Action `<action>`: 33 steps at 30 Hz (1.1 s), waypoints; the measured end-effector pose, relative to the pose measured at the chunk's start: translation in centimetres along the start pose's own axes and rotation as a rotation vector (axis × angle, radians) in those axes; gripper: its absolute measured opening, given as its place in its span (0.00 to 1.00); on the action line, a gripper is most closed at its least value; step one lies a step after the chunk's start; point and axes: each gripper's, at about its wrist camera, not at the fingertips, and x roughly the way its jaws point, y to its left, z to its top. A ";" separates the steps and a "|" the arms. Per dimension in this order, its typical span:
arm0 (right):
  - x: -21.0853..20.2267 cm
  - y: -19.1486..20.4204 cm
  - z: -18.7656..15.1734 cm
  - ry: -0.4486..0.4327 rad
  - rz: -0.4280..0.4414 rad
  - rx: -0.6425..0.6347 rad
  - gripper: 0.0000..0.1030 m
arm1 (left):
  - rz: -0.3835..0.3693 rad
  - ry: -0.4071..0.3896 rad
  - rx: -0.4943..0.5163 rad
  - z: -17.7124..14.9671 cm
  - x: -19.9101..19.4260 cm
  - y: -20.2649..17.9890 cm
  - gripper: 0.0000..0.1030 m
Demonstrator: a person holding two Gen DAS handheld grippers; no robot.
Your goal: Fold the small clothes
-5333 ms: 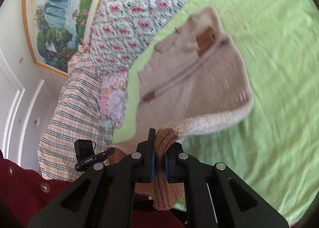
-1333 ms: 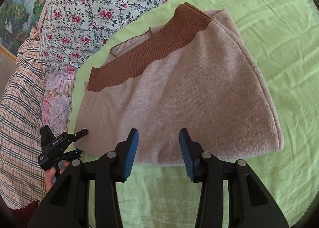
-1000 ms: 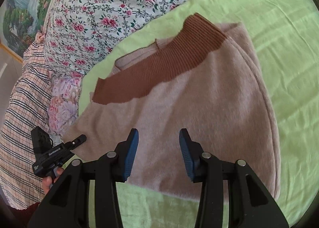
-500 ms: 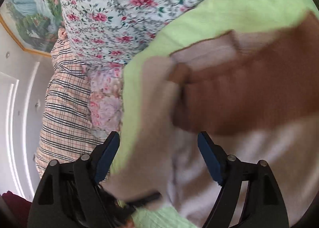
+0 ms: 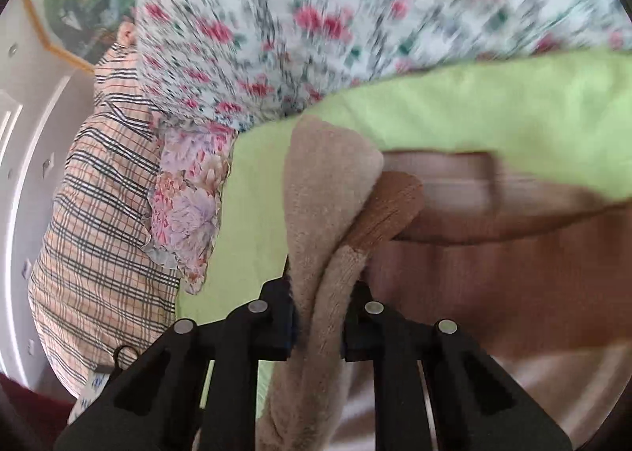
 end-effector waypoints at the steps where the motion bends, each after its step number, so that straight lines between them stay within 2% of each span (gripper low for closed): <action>1: -1.9 -0.9 -0.6 -0.017 -0.026 -0.016 0.17 | -0.021 0.009 0.016 0.2 0.9 -1.2 0.10; 5: -6.2 -4.1 -2.2 -0.046 -0.128 -0.022 0.17 | -0.065 0.043 0.071 0.5 4.4 -4.9 0.10; 10: -8.1 -8.2 -3.8 -0.053 -0.204 0.010 0.17 | -0.091 0.112 0.114 0.5 9.6 -7.6 0.10; 16: -8.2 -10.8 -5.1 -0.070 -0.253 0.032 0.17 | -0.091 0.164 0.129 0.8 12.4 -8.0 0.11; 19: -8.0 -11.4 -5.5 -0.074 -0.273 0.037 0.24 | -0.101 0.183 0.114 0.2 12.4 -7.1 0.12; 21: -8.2 -11.5 -5.8 -0.087 -0.295 0.044 0.34 | -0.108 0.195 0.106 0.0 12.2 -7.0 0.18; 22: -8.5 -11.5 -5.9 -0.095 -0.301 0.047 0.36 | -0.121 0.202 0.102 0.1 11.9 -6.7 0.21; 24: -9.4 -11.4 -6.2 -0.115 -0.349 0.047 0.51 | -0.136 0.213 0.092 0.0 10.9 -5.9 0.35; 25: -9.8 -11.3 -6.4 -0.124 -0.369 0.046 0.57 | -0.142 0.211 0.089 -0.2 10.2 -5.5 0.37; 27: -10.8 -11.3 -7.1 -0.140 -0.385 0.057 0.61 | -0.150 0.205 0.079 -0.6 8.7 -4.7 0.45; 28: -11.2 -11.3 -7.4 -0.145 -0.380 0.068 0.62 | -0.157 0.196 0.066 -0.7 7.6 -3.9 0.47; 30: -11.8 -11.5 -8.1 -0.149 -0.351 0.100 0.68 | -0.148 0.175 0.040 -0.9 6.0 -2.6 0.57; 33: -12.0 -11.6 -9.1 -0.141 -0.297 0.141 0.76 | -0.124 0.124 -0.048 -0.6 3.5 0.9 0.69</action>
